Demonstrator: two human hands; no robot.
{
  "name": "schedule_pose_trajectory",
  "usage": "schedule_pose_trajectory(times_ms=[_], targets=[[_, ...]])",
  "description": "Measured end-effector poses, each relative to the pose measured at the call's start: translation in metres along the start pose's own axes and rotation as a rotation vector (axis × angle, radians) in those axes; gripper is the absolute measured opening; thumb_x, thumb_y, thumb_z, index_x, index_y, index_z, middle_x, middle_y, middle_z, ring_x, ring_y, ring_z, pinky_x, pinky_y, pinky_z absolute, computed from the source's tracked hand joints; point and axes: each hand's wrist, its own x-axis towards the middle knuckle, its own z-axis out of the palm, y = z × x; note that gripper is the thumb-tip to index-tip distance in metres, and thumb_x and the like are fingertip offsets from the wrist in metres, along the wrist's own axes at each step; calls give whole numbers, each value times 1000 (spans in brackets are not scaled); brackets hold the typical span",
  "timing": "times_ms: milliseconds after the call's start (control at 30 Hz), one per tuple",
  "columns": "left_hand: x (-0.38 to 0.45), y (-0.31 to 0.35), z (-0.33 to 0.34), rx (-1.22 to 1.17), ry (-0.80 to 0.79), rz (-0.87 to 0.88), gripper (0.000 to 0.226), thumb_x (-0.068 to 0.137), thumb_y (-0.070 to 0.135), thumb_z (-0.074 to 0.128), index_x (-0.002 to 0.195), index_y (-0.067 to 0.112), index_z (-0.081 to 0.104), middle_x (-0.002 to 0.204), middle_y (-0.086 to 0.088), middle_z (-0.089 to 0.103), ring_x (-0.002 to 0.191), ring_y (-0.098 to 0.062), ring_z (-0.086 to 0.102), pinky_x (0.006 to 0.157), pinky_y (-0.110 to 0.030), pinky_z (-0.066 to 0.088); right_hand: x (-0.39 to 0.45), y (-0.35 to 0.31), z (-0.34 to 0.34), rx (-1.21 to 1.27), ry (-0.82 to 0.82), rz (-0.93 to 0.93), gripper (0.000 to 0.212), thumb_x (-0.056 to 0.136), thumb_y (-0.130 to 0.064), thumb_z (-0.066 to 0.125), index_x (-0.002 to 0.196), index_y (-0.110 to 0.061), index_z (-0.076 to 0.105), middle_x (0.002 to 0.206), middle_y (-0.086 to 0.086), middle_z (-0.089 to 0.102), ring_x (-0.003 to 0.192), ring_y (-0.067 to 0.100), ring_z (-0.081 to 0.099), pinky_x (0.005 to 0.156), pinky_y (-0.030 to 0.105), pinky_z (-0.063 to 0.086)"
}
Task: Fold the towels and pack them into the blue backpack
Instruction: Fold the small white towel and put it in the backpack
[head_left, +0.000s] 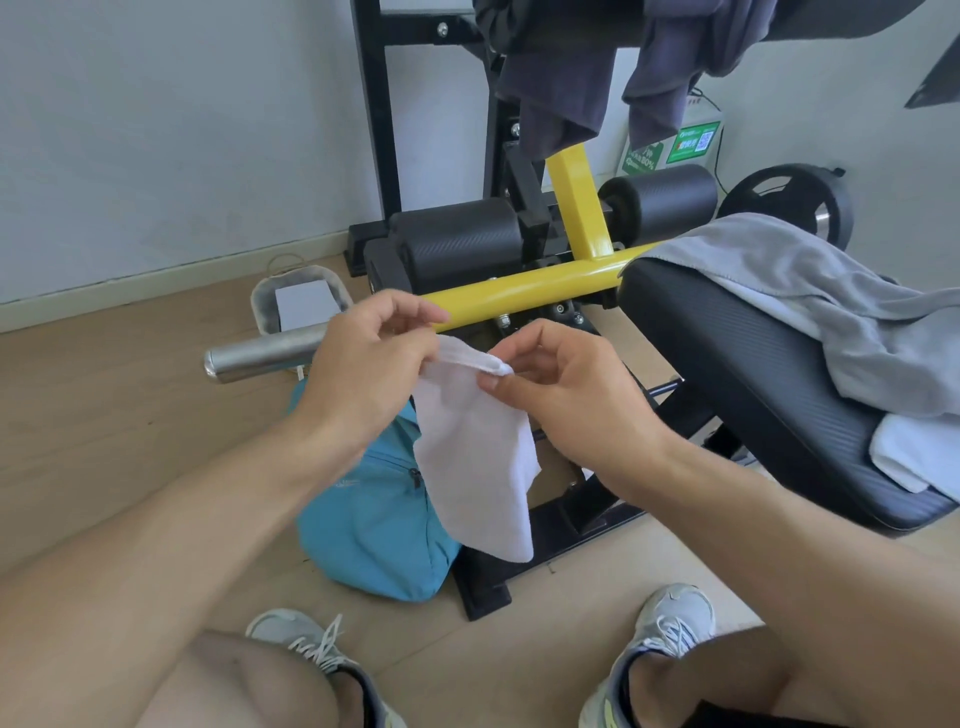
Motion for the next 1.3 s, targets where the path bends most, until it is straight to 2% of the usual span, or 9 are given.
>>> schedule_pose_trajectory(times_ms=[133,200,300,433,633,800,967,1067,1300], targets=[[12,-7,-21,402,-373,157,23,76,24,84,91,33,68,134,18,59,125,-5,54,111,-32,39,2,-3,-14,-39,-32,-38,5,93,-20,73,97,-20,70,92,-6,79,89,13,75,89,45,60],[13,-13,-25,521,-498,181,29,76,33,88,98,34,69,134,22,59,125,-2,53,110,-31,38,3,-5,-20,-58,-53,-67,9,92,-19,74,100,-15,70,92,-5,79,89,13,75,88,44,60],[11,-18,-22,533,-478,191,24,74,42,87,90,33,72,97,21,70,92,0,62,83,-29,48,6,-7,-31,-64,-81,-92,13,91,-17,74,102,-12,69,96,-2,79,92,17,75,88,43,60],[12,-16,-19,489,-350,242,22,72,42,88,66,29,72,63,23,63,64,4,57,59,-12,37,15,-2,-46,-72,-103,-73,16,91,-12,75,104,-18,70,100,1,78,96,25,74,94,44,59],[6,-12,-15,422,-305,361,41,71,40,90,67,23,53,59,21,51,57,-1,45,54,-12,35,23,5,-59,-239,-281,75,35,86,-11,80,115,-27,70,97,-1,76,89,12,73,84,24,55],[7,-6,-17,405,-356,328,44,73,34,88,72,20,46,48,17,47,48,-5,38,48,-12,31,25,7,-61,-334,-342,122,18,86,-12,80,99,-24,75,103,5,76,100,26,70,98,39,57],[4,-4,-18,351,-493,182,45,76,41,81,119,40,66,75,8,78,67,-10,70,65,-19,49,23,6,-58,-325,-321,84,25,79,-28,86,93,-15,69,97,5,76,90,25,71,90,38,57],[3,-4,-17,323,-540,154,29,74,41,79,103,39,76,85,18,79,85,2,73,77,-11,51,21,6,-51,-365,-342,67,31,79,-34,86,97,-18,67,90,0,79,84,19,74,87,38,60],[7,-7,-19,460,-680,55,24,79,28,85,102,32,80,90,15,80,90,0,74,86,-23,54,18,3,-49,-401,-329,-22,15,81,-30,85,92,-26,76,85,-13,79,80,2,75,80,27,63]])
